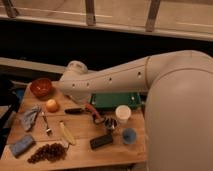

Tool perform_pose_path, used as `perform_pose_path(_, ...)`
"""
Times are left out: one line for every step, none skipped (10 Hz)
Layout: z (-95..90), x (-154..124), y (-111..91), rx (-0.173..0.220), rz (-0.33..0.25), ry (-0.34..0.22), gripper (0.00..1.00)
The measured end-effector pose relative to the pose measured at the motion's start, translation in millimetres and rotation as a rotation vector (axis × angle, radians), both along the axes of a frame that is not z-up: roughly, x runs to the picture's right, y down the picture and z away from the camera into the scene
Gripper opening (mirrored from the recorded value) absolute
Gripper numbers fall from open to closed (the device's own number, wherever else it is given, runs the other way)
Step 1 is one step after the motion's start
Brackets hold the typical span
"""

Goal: Place pepper in metal cup

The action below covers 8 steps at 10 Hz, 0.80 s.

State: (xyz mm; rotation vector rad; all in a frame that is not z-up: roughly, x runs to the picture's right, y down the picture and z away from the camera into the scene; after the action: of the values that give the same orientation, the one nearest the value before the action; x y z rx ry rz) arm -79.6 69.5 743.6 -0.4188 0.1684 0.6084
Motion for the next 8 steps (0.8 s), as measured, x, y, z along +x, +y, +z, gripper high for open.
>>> perform_pose_path(-0.5, 17.1, 0.8, -0.003, 0.038, 0.026, 0.00)
perform_pose_path(0.7, 34.9, 3.2, -0.009, 0.091, 0.042, 0.00)
perform_pose_path(3.1, 48.7, 5.6, -0.014, 0.140, 0.045, 0.00)
perform_pose_path(4.3, 55.9, 7.1, -0.017, 0.167, 0.045, 0.00)
perform_pose_path(4.2, 55.9, 8.4, -0.022, 0.177, 0.043, 0.00)
perform_pose_path(3.8, 52.8, 8.7, -0.022, 0.173, 0.038, 0.00)
perform_pose_path(4.2, 54.4, 8.7, -0.022, 0.174, 0.041, 0.00)
perform_pose_path(4.4, 56.7, 8.5, -0.021, 0.176, 0.044, 0.00)
